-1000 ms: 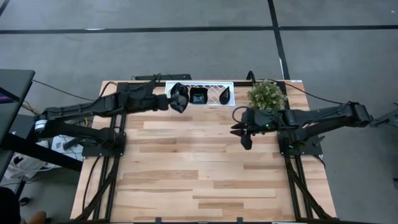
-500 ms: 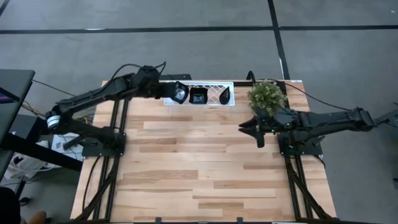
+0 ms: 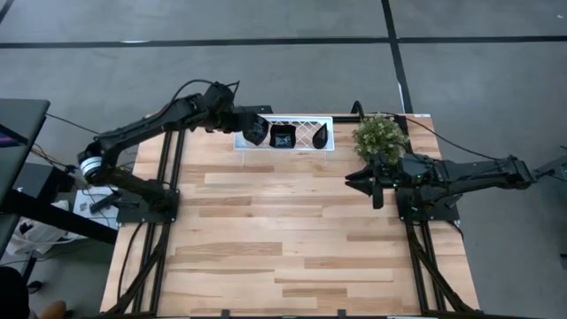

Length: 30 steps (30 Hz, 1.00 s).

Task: Pick & Place Mini shaped plates
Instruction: Stack the leaf-shaped plate on top of the leaf-shaped plate on the shelf

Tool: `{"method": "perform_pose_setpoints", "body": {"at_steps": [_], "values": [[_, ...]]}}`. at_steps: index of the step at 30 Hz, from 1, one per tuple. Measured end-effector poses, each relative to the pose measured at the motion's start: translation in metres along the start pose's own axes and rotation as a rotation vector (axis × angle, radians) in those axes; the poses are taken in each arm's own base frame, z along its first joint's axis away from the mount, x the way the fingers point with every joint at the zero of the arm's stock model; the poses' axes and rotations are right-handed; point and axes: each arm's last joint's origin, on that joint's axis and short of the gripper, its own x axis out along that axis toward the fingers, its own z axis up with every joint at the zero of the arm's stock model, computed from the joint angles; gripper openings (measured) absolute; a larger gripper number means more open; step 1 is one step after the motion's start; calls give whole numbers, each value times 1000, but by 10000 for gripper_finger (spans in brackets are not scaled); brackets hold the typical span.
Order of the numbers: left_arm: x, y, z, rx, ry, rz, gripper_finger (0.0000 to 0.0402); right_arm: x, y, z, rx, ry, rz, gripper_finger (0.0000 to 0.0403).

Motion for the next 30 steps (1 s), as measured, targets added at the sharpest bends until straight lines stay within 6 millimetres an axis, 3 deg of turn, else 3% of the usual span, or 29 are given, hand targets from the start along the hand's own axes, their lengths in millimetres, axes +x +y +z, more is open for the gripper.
{"method": "perform_pose_setpoints", "body": {"at_steps": [8,30], "values": [[9,6,5,-3,21,21,3,0,0,0,-3,1,-1,108],[9,4,3,4,17,22,7,0,0,0,-3,-3,-8,108]]}}
